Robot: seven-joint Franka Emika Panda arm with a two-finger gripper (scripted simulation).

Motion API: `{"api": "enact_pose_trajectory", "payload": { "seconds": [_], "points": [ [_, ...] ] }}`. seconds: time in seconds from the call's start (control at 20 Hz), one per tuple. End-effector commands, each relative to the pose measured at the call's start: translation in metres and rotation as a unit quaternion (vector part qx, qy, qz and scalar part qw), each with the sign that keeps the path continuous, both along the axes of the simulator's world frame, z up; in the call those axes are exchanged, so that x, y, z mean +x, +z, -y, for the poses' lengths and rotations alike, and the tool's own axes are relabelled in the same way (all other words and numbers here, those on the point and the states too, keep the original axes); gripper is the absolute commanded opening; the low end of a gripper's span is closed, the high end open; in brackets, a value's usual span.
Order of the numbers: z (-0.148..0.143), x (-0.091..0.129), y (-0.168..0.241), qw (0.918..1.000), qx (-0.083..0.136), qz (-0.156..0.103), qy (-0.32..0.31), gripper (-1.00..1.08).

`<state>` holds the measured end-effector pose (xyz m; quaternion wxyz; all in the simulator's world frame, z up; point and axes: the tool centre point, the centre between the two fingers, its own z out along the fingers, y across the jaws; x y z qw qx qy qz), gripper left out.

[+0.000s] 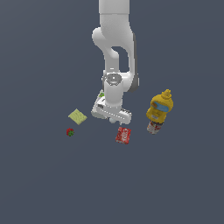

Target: Pick up a designated object from a clutter of objects.

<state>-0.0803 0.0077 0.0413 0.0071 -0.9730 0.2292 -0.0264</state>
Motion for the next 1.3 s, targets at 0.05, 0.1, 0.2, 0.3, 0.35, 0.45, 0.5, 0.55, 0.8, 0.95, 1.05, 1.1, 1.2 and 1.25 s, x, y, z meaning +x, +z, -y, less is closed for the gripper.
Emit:
{"api": "enact_pose_trajectory", "payload": {
  "seconds": [0.05, 0.1, 0.2, 0.3, 0.35, 0.45, 0.5, 0.55, 0.8, 0.95, 1.05, 1.1, 1.2, 1.25],
  "points": [
    [0.002, -0.020, -0.020, 0.9996, -0.001, -0.027, -0.002, 1.00],
    [0.002, -0.020, -0.020, 0.9996, -0.001, -0.027, -0.002, -1.00],
    [0.002, -0.020, -0.020, 0.9996, -0.001, -0.027, -0.002, -1.00],
    [0.002, -0.020, -0.020, 0.9996, -0.001, -0.027, -0.002, -1.00],
    [0.002, -0.020, -0.020, 0.9996, -0.001, -0.027, -0.002, -1.00],
    [0.002, -0.020, -0.020, 0.9996, -0.001, -0.027, -0.002, -1.00],
    [0.002, -0.020, -0.020, 0.9996, -0.001, -0.027, -0.002, -1.00],
    [0.002, -0.020, -0.020, 0.9996, -0.001, -0.027, -0.002, -1.00],
    [0.006, -0.005, -0.003, 1.0000, -0.001, -0.007, -0.006, -1.00],
    [0.005, -0.006, 0.003, 1.0000, -0.001, -0.007, -0.006, -1.00],
    [0.005, -0.006, 0.010, 1.0000, -0.001, -0.007, -0.006, -1.00],
    [0.004, -0.007, 0.013, 1.0000, -0.001, -0.008, -0.006, -1.00],
    [0.004, -0.008, 0.022, 0.9999, -0.001, -0.008, -0.006, -1.00],
    [0.003, -0.009, 0.027, 0.9999, -0.001, -0.009, -0.006, -1.00]
  ]
}}
